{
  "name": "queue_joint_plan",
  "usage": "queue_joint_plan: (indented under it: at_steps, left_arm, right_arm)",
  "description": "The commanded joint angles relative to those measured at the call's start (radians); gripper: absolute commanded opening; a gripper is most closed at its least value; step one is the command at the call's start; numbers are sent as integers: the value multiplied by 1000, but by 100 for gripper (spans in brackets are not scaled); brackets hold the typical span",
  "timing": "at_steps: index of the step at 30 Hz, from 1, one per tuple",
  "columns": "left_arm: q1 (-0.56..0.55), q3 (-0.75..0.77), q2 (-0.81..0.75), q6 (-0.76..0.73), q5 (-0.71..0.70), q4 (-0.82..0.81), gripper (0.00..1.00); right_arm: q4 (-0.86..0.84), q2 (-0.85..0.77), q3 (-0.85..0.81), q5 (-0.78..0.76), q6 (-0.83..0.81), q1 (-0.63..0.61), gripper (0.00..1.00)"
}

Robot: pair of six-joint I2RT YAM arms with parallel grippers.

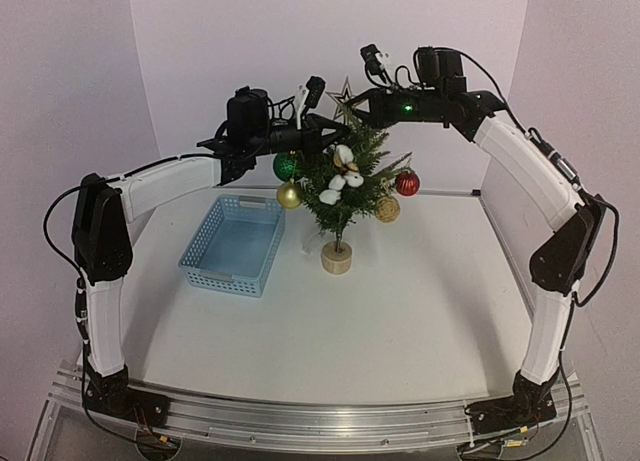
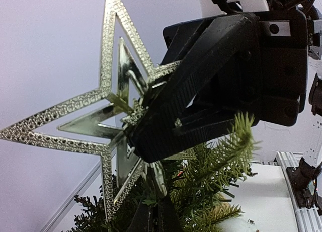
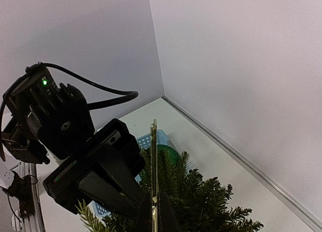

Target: Decorate the small christmas tree

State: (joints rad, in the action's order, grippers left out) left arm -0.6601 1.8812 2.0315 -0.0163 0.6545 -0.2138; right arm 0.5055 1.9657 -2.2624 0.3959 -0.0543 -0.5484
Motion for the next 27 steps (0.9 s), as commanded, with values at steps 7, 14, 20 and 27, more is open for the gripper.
queue_joint_plan:
  at_steps: [7,14,20,27]
  left_arm:
    - [1,53,6,5,0,-19,0]
    - [1,50,4,6,-1,-18,0]
    - [1,55,8,6,-1,-18,0]
    - [0,55,10,7,1,-21,0]
  right_arm:
    - [-11,-12,-115,23,4,-2,0]
    - [-11,-15,-81,16,6,-2,0]
    - [-26,-12,-58,21,19,-2,0]
    - [-33,1,-72,24,25,-2,0]
